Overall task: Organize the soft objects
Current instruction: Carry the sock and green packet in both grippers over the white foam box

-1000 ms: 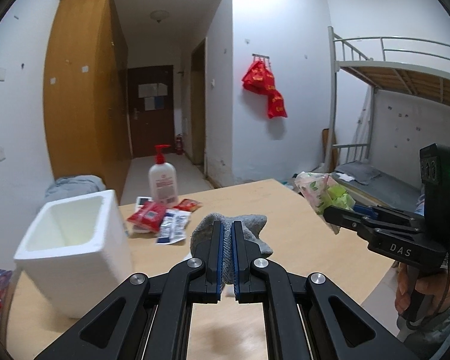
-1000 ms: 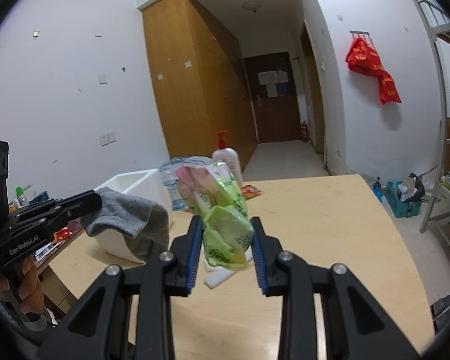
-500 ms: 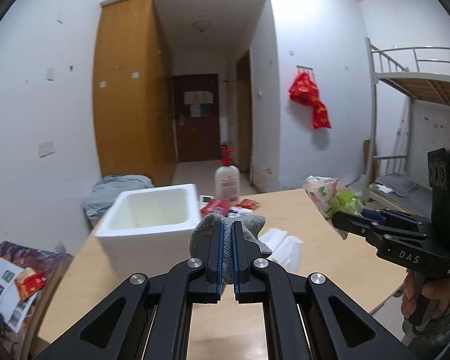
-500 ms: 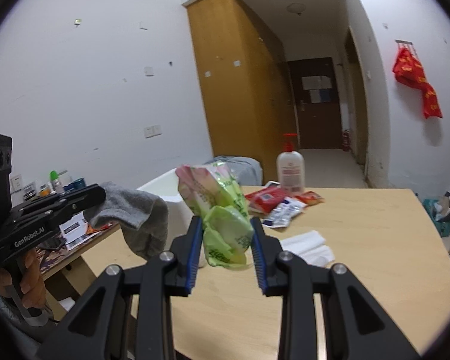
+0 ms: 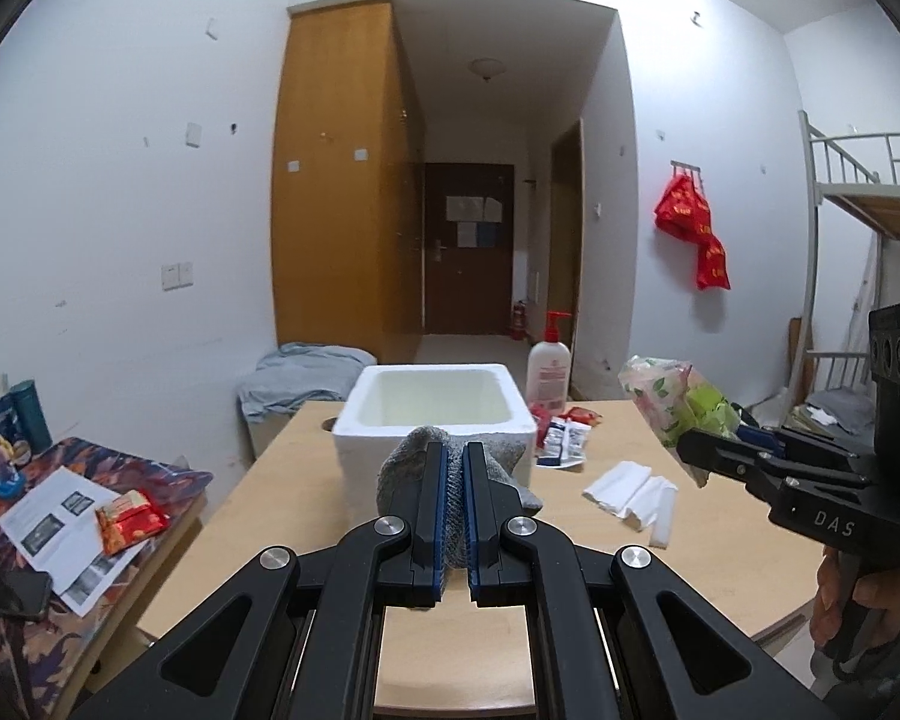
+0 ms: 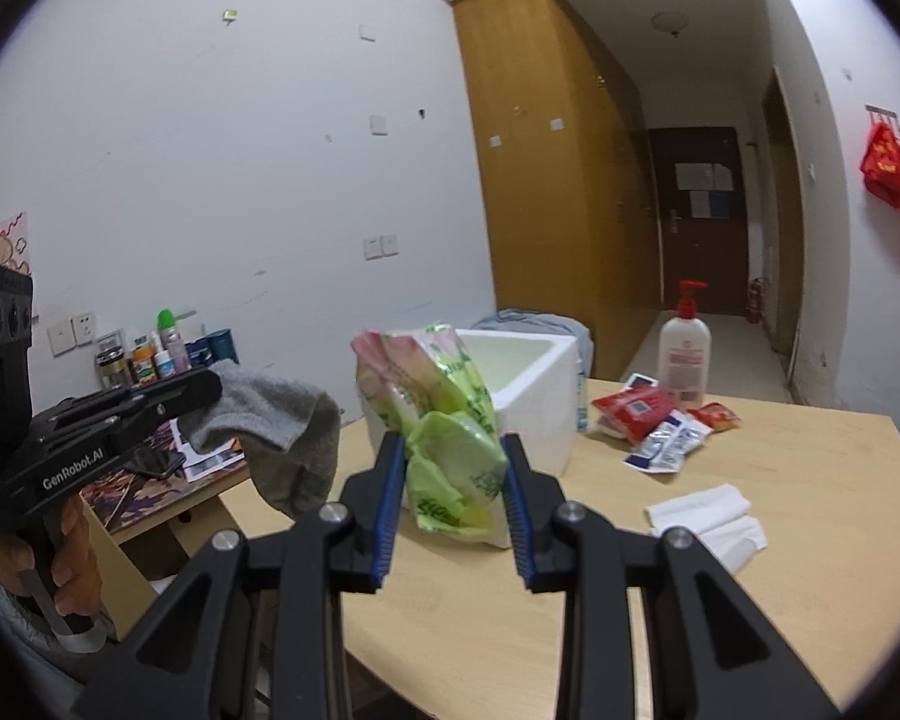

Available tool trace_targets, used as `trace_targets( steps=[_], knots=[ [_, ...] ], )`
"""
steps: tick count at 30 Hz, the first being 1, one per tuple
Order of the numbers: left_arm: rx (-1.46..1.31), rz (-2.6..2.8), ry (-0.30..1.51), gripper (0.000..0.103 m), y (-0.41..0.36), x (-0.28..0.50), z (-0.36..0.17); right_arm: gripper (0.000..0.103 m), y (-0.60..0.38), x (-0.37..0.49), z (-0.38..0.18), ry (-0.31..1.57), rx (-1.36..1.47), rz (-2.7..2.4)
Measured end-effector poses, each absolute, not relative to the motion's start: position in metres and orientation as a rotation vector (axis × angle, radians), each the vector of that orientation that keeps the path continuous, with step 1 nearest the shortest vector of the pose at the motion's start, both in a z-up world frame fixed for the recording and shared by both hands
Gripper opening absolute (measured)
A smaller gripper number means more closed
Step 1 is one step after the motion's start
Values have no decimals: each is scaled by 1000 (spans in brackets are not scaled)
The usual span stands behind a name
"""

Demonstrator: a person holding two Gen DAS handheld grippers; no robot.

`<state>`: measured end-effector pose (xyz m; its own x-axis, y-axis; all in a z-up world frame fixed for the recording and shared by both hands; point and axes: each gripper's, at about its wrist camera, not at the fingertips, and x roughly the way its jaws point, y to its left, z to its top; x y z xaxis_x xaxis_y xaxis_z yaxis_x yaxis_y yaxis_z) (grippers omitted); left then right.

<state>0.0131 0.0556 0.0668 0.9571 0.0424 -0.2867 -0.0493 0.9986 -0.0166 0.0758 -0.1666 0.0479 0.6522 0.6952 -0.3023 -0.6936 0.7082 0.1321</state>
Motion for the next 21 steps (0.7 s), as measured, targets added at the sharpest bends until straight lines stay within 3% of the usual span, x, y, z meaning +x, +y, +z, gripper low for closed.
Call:
trace_targets(
  steps=[21],
  knots=[
    [-32, 36, 294, 5, 63, 32, 76, 35, -146, 94, 54, 380, -16, 789]
  ],
)
